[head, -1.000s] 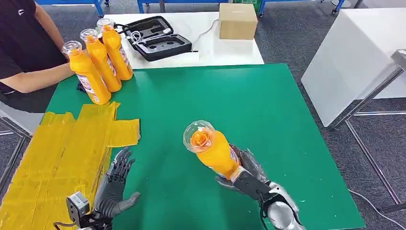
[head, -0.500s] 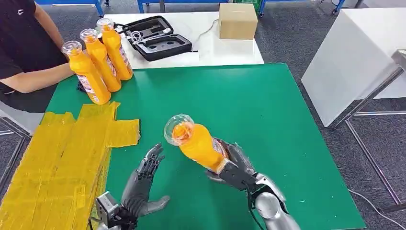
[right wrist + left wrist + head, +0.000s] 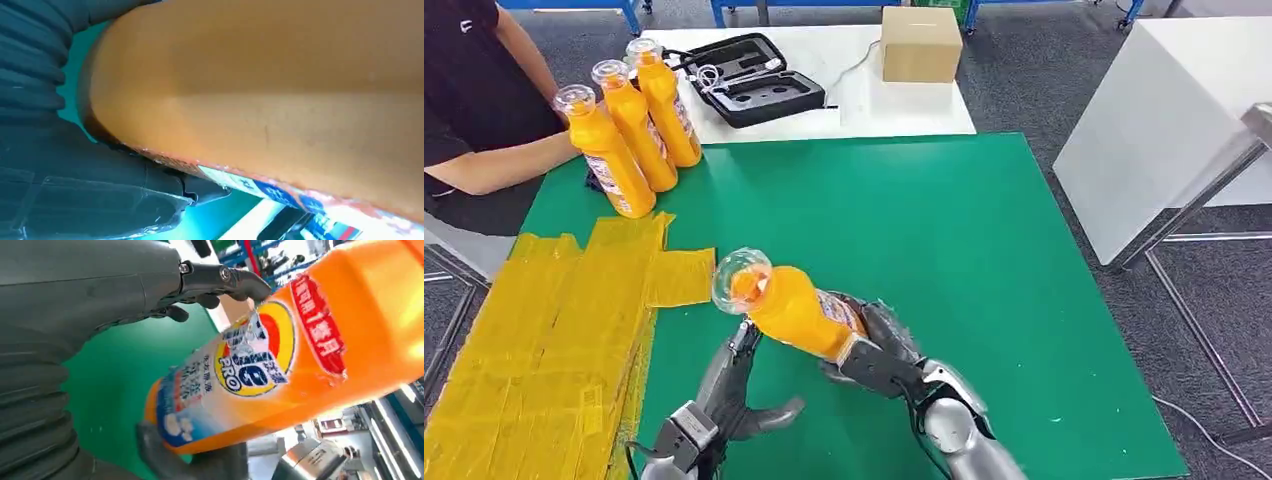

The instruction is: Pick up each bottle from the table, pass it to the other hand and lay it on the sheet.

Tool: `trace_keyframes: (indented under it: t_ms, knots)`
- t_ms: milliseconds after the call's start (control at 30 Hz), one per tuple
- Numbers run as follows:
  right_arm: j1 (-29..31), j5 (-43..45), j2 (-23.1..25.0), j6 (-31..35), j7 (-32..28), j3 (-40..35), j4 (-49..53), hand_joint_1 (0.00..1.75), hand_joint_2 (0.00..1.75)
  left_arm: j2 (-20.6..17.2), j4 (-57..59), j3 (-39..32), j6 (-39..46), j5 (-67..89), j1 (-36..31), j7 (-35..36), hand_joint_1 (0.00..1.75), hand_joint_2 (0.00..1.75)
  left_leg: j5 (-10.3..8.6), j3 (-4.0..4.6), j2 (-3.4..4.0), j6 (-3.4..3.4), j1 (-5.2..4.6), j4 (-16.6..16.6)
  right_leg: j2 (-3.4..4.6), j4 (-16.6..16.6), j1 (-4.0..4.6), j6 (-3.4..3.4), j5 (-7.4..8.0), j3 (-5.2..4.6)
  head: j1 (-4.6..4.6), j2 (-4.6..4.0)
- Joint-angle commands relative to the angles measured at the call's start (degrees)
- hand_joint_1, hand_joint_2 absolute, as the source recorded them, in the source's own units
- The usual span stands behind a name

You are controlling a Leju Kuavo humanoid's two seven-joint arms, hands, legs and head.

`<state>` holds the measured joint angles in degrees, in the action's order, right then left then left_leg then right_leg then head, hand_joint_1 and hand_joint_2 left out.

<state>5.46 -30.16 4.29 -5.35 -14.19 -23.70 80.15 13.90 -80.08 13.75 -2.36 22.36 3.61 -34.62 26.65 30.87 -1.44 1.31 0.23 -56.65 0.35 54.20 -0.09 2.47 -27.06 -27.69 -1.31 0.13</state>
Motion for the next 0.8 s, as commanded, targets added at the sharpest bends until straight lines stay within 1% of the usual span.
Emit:
trace_keyframes:
  t_ms: [33,133,300,433,467,800]
  knots:
    - [4.65,-1.85,3.10,0.43,0.86,-9.21,-10.66,1.75,1.75,0.26,2.60,0.06,0.62,0.73,-2.69,0.56,0.00,1.75,0.00,-0.07,0.23,-0.06,0.04,0.04,0.12,-0.03,0.04,-0.05,0.04,0.02,0.00,0.00]
    - [5.21,-2.12,3.94,0.90,1.14,-11.29,-13.05,1.75,1.75,0.25,2.80,0.12,0.02,0.48,-2.82,0.69,0.00,1.75,0.01,-0.08,0.26,-0.06,0.05,0.05,0.15,-0.04,0.05,-0.04,0.04,0.03,0.00,0.00]
    - [5.49,-2.03,4.12,1.04,1.21,-11.39,-13.50,1.75,1.75,0.29,2.82,0.12,0.03,0.48,-2.88,0.69,0.00,1.75,-0.01,-0.06,0.15,-0.03,0.03,0.05,0.04,-0.02,0.03,-0.02,0.02,0.04,0.00,0.00]
    - [5.90,-1.96,4.43,0.99,1.29,-12.15,-14.34,1.75,1.75,0.38,3.14,0.23,-0.65,0.06,-3.17,0.88,0.00,1.75,-0.01,-0.05,0.24,-0.04,0.03,0.03,0.10,-0.01,0.03,-0.03,0.04,0.02,0.00,0.00]
    - [5.99,-2.05,4.71,1.03,1.24,-12.53,-14.79,1.75,1.75,0.43,3.34,0.21,-0.82,-0.11,-3.29,0.89,0.00,1.75,-0.03,-0.03,0.15,-0.03,0.02,0.04,0.04,-0.01,0.02,-0.02,0.04,0.02,0.00,0.00]
    - [7.10,-2.31,8.10,0.74,0.98,-19.28,-22.48,1.75,1.75,0.51,5.48,-1.99,-3.44,-4.18,-4.42,0.98,0.00,1.75,0.00,-0.09,0.18,-0.05,0.04,0.06,0.07,-0.03,0.04,-0.04,0.02,0.05,0.00,0.00]
